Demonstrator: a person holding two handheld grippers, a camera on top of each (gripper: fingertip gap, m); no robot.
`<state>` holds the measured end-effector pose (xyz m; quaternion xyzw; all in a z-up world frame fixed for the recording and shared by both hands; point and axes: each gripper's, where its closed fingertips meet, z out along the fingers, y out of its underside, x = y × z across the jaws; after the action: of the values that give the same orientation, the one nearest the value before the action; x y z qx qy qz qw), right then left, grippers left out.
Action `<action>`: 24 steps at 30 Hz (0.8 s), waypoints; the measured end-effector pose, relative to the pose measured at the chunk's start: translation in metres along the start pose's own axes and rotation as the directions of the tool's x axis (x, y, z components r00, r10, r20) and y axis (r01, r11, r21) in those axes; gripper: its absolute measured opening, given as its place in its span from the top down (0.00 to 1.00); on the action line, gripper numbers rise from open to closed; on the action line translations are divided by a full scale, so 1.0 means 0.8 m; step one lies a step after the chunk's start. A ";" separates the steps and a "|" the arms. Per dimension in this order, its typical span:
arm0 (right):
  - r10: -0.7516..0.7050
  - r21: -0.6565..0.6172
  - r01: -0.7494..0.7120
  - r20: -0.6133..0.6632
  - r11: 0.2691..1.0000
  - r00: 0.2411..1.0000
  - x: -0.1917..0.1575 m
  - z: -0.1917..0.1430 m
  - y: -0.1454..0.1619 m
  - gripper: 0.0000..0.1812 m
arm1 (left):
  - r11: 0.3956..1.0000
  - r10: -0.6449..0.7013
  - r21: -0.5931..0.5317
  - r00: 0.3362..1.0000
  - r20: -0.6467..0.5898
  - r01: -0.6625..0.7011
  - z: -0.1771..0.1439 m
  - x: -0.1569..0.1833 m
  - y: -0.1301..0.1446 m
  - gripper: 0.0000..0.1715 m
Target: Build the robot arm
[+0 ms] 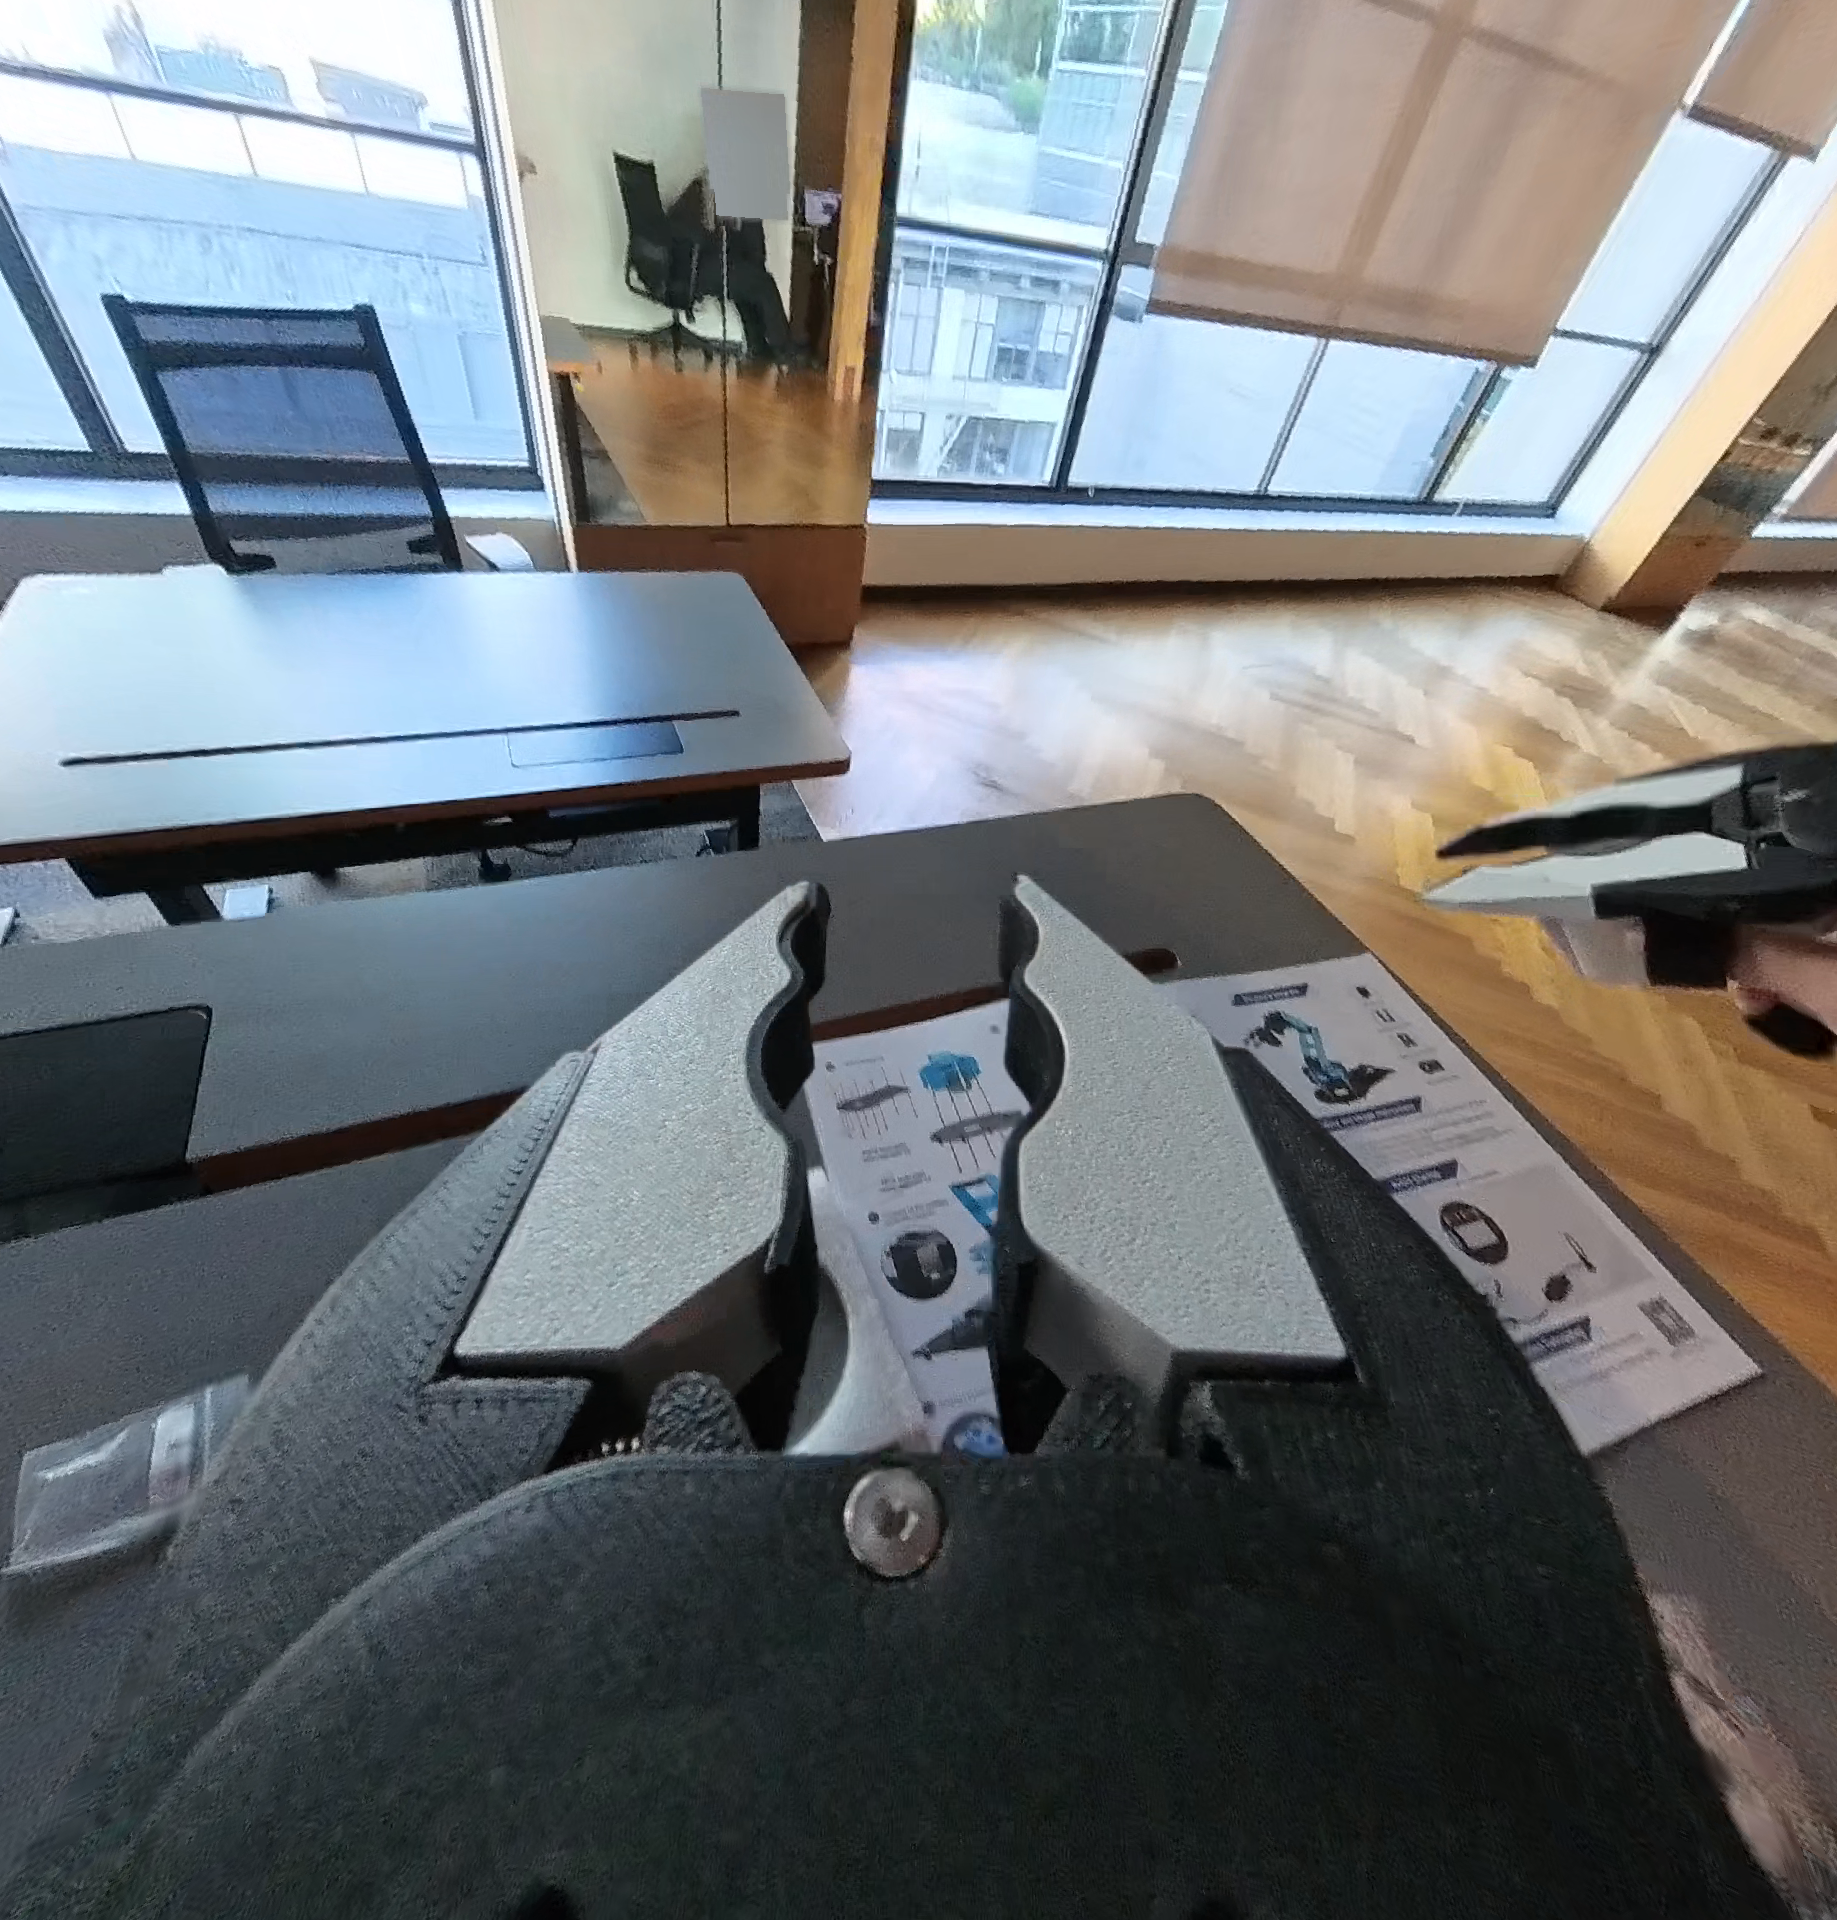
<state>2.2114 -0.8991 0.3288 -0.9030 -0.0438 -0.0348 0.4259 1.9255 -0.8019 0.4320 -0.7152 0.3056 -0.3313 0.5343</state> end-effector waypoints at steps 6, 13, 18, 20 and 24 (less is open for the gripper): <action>0.007 -0.055 -0.008 -0.022 0.998 1.000 -0.003 0.025 0.011 0.83 | 0.997 -0.076 0.000 0.996 0.040 0.076 0.030 -0.035 0.021 0.83; 0.140 0.063 -0.141 0.025 0.988 0.990 -0.015 0.049 -0.007 0.95 | 0.990 -0.132 -0.024 0.975 0.179 0.139 0.028 -0.095 0.044 0.82; 0.101 0.010 -0.101 0.021 0.995 0.995 -0.030 0.073 0.003 0.96 | 0.981 -0.138 -0.100 0.965 0.224 0.163 0.029 -0.116 0.070 0.82; 0.124 -0.013 -0.123 0.068 0.992 0.990 -0.043 0.080 0.007 0.96 | 0.977 -0.155 -0.104 0.959 0.235 0.183 0.026 -0.125 0.075 0.82; 0.149 -0.050 -0.143 0.162 0.988 0.975 -0.069 0.086 0.011 0.96 | 0.972 -0.199 -0.072 0.950 0.240 0.222 0.018 -0.135 0.073 0.82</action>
<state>2.1590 -0.8544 0.2732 -0.9116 -0.0118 0.0709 0.4048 1.8682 -0.7224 0.3563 -0.8027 0.1792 -0.2857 0.4919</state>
